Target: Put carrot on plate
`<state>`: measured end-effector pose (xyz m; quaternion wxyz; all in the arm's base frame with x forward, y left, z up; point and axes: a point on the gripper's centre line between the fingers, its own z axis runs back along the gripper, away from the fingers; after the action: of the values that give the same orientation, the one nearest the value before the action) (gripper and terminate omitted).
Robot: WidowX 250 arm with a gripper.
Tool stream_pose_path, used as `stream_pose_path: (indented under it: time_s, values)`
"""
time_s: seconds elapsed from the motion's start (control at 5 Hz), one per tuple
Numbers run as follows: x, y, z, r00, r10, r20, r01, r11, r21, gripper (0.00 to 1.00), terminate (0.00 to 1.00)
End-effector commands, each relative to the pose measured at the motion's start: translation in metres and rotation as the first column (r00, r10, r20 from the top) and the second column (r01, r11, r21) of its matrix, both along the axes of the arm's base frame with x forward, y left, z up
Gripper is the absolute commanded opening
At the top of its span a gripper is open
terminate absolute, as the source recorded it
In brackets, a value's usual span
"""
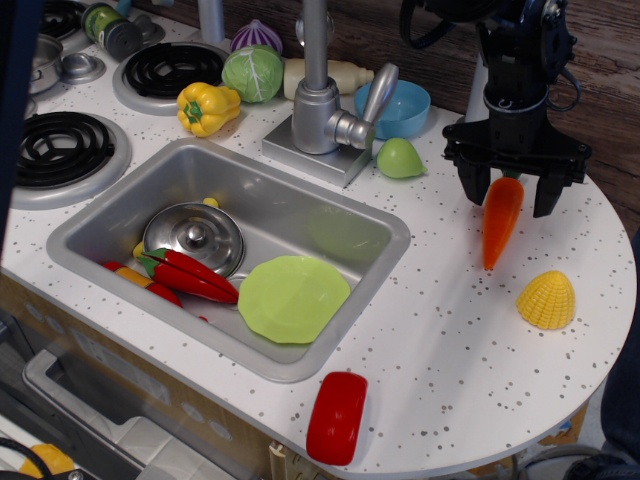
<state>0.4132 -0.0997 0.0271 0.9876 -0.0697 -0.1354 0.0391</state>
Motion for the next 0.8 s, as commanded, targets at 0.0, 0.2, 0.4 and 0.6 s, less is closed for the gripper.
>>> stream_pose_path:
  time_s: [0.0, 0.2, 0.4, 0.6]
  values:
    - [0.009, 0.002, 0.005, 0.998, 0.020, 0.058, -0.020, 1.000, -0.007, 1.00, 0.00]
    - [0.016, 0.005, -0.013, 0.995, 0.050, 0.092, -0.048, 0.999, -0.017, 1.00, 0.00]
    - [0.016, 0.004, -0.011, 0.995, 0.057, 0.086, -0.060, 0.998, 0.036, 0.00, 0.00]
    - [0.013, 0.005, -0.001, 0.996, 0.039, 0.081, -0.047, 0.993, 0.104, 0.00, 0.00]
